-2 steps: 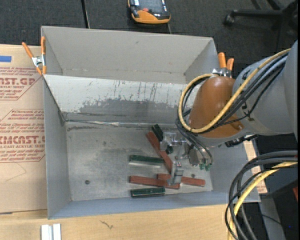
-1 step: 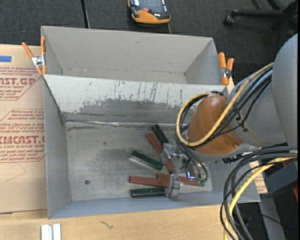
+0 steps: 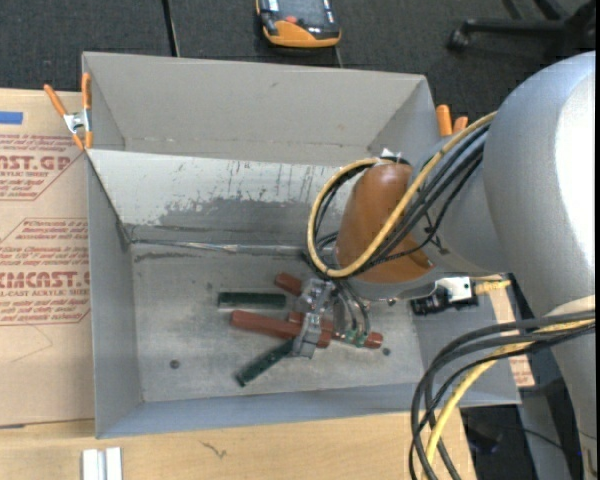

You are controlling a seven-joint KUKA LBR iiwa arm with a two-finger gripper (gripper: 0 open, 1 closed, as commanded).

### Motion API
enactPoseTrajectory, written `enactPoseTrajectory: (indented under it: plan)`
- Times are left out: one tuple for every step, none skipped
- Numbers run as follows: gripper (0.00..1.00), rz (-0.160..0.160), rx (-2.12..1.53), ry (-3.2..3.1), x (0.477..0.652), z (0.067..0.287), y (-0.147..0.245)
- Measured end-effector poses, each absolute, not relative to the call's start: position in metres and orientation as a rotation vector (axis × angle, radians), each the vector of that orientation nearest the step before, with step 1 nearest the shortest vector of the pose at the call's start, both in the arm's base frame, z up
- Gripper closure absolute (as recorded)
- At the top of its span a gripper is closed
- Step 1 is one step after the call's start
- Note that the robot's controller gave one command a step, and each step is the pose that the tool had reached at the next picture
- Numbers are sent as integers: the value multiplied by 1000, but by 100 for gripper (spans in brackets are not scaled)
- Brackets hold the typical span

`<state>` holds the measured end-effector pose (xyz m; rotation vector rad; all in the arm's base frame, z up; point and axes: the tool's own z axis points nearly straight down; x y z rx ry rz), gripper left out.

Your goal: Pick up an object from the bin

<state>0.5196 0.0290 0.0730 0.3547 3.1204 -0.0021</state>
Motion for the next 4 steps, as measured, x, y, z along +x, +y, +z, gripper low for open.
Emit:
enactPoseTrajectory:
  plan:
    - [100, -2, 355, 3120, 520, 73, 29]
    - [100, -2, 355, 3120, 520, 73, 29]
    - [100, -3, 355, 3121, 519, 77, 29]
    - [100, -2, 355, 3124, 518, 85, 29]
